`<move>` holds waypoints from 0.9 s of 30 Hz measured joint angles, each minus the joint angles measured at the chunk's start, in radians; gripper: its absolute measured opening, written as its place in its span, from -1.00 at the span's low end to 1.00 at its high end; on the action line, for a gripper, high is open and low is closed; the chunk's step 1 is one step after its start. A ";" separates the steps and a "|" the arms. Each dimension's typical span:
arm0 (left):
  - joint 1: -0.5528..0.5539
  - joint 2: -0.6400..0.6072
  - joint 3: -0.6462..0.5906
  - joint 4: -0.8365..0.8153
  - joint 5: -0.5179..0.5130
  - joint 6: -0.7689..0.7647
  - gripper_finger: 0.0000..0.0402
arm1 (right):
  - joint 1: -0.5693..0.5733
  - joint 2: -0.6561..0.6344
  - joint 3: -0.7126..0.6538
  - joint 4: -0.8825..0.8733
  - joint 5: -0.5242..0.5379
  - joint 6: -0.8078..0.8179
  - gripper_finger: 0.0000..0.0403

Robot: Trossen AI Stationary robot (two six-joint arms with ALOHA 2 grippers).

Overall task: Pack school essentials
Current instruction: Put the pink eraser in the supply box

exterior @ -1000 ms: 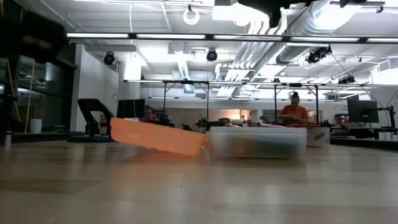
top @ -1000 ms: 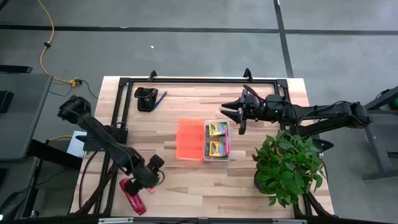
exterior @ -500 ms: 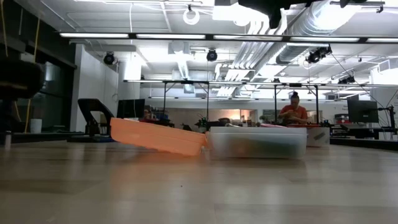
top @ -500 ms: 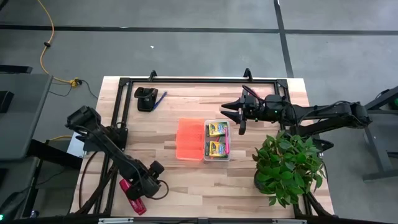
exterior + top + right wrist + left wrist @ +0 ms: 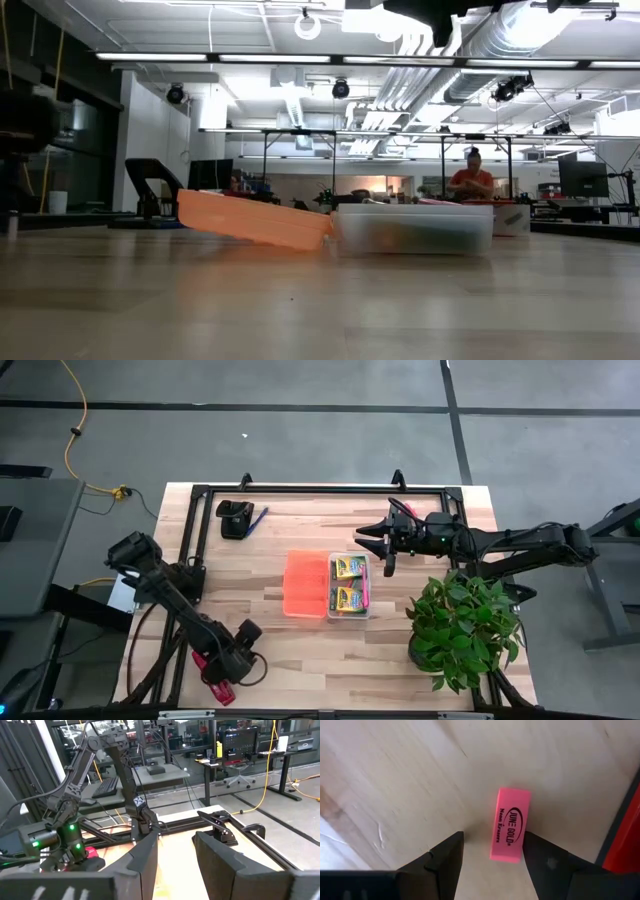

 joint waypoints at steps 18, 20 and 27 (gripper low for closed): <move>-0.002 -0.004 -0.002 0.032 -0.043 0.085 -0.05 | 0.000 0.000 0.000 -0.002 0.001 0.002 -0.38; -0.006 -0.004 -0.002 0.044 -0.042 0.110 -0.05 | 0.000 0.000 0.000 -0.002 0.001 0.002 -0.38; -0.001 -0.003 -0.002 0.084 0.049 0.247 -0.05 | 0.000 0.000 0.000 -0.002 0.001 0.025 -0.38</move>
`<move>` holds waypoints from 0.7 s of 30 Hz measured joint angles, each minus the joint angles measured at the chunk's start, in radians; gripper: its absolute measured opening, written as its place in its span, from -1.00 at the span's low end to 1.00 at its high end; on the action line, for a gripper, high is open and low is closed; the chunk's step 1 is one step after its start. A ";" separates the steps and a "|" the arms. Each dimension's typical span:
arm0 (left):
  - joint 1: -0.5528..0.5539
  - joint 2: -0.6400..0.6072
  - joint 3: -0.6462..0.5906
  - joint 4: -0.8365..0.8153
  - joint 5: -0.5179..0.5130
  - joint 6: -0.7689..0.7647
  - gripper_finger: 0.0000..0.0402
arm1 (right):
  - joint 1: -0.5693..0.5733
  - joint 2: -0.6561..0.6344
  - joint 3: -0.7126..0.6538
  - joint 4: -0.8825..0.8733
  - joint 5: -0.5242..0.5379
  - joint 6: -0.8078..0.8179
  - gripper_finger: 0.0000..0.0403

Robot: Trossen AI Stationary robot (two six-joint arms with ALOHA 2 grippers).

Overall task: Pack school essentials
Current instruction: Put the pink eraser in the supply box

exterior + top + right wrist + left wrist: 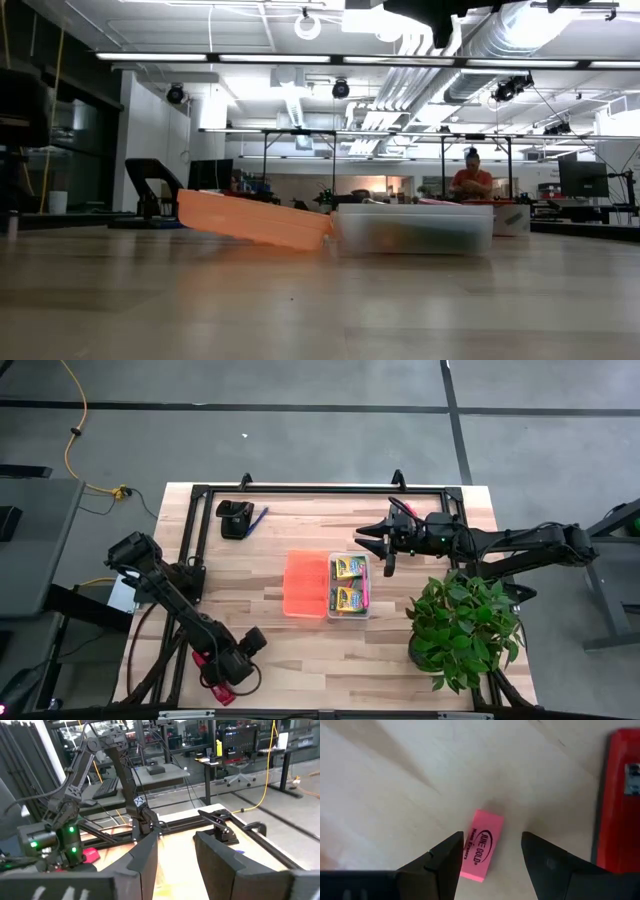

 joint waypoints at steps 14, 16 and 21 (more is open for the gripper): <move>0.055 0.020 0.003 0.004 0.049 0.141 -0.06 | 0.000 0.000 0.000 0.000 0.000 0.023 -0.38; 0.059 0.020 0.003 0.004 0.058 0.161 -0.09 | 0.000 0.000 0.000 0.000 0.000 0.023 -0.38; 0.061 0.020 0.003 0.004 0.057 0.177 -0.25 | 0.000 0.002 0.000 0.000 0.000 0.027 -0.38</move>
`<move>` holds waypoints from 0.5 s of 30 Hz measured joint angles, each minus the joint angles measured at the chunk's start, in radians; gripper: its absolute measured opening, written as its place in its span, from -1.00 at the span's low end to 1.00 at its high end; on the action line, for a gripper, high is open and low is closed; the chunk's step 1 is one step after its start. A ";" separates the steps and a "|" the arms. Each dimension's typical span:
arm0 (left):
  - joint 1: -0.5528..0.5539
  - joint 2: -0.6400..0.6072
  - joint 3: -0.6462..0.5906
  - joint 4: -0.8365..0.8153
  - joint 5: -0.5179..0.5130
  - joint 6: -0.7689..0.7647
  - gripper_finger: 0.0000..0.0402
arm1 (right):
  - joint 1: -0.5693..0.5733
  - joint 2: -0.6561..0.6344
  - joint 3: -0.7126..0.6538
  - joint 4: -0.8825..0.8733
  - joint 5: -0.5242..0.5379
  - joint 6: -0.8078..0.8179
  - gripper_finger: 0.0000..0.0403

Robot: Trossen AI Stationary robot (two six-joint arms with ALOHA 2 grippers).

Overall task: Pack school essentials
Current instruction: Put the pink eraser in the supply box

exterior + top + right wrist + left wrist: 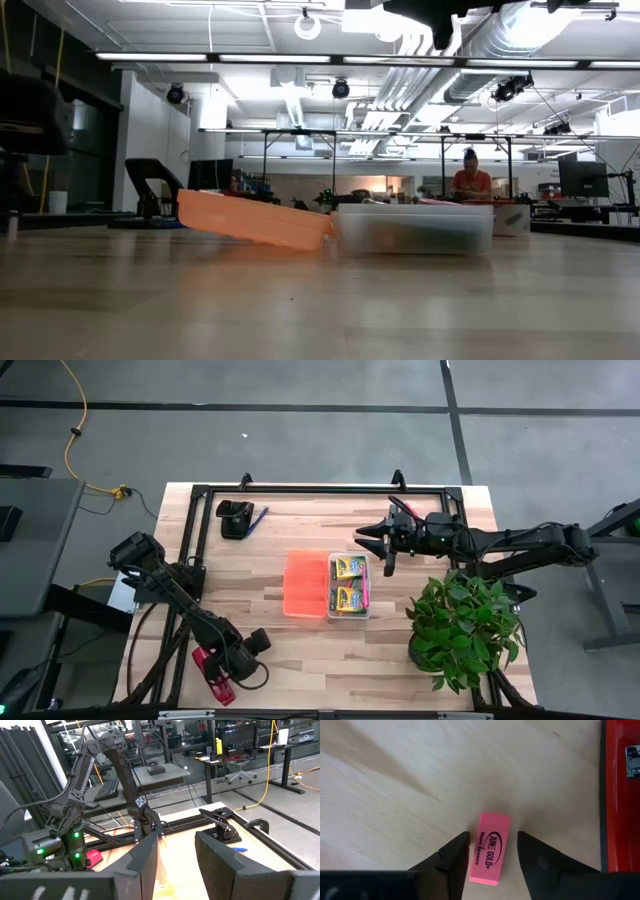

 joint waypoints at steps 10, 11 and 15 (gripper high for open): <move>0.002 0.001 0.000 0.004 0.020 -0.016 -0.51 | 0.000 0.001 0.000 0.000 0.000 0.000 -0.38; 0.002 0.001 0.000 0.004 0.021 -0.018 -0.52 | 0.000 0.001 0.000 0.000 0.000 0.000 -0.38; 0.002 0.001 0.000 0.003 0.023 -0.018 -0.55 | 0.000 0.001 0.000 0.000 0.000 0.000 -0.38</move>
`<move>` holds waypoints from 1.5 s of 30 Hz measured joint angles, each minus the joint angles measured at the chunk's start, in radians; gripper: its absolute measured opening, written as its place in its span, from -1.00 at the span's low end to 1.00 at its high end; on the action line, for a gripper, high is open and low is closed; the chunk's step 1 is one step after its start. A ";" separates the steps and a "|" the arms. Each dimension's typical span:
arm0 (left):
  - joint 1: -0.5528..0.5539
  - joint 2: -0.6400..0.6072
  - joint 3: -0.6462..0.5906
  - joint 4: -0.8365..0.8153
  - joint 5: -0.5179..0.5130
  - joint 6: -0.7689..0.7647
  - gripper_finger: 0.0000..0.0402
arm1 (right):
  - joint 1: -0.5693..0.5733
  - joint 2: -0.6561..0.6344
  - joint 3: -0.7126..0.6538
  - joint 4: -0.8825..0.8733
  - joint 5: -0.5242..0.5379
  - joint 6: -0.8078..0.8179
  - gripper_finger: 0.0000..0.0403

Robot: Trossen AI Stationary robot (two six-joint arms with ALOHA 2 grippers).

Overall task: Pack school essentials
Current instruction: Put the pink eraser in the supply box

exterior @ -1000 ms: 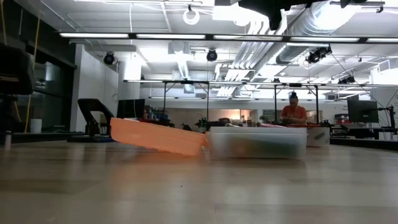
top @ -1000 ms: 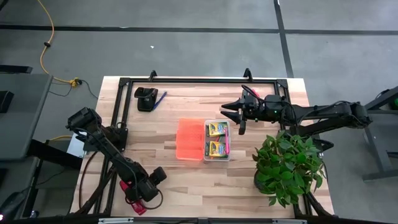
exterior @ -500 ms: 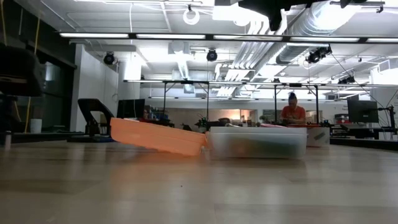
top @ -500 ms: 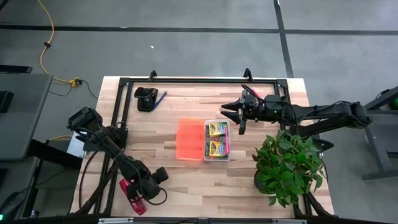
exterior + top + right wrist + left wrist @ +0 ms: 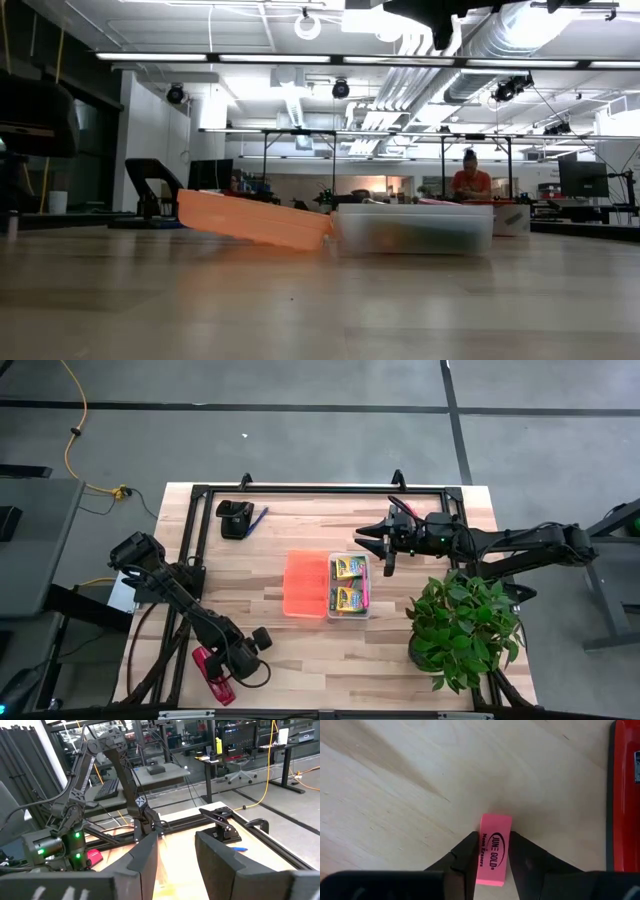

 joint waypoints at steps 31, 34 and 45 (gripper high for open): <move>0.179 -0.198 -0.003 -0.109 0.075 -0.112 -0.55 | 0.000 0.000 0.000 -0.005 0.000 -0.007 -0.38; 0.243 -0.300 -0.003 -0.134 0.074 -0.151 -0.55 | 0.000 0.000 0.000 -0.006 0.000 -0.007 -0.38; 0.529 -0.736 -0.002 0.114 -0.084 -0.277 -0.55 | 0.000 0.000 0.000 -0.007 0.000 -0.002 -0.38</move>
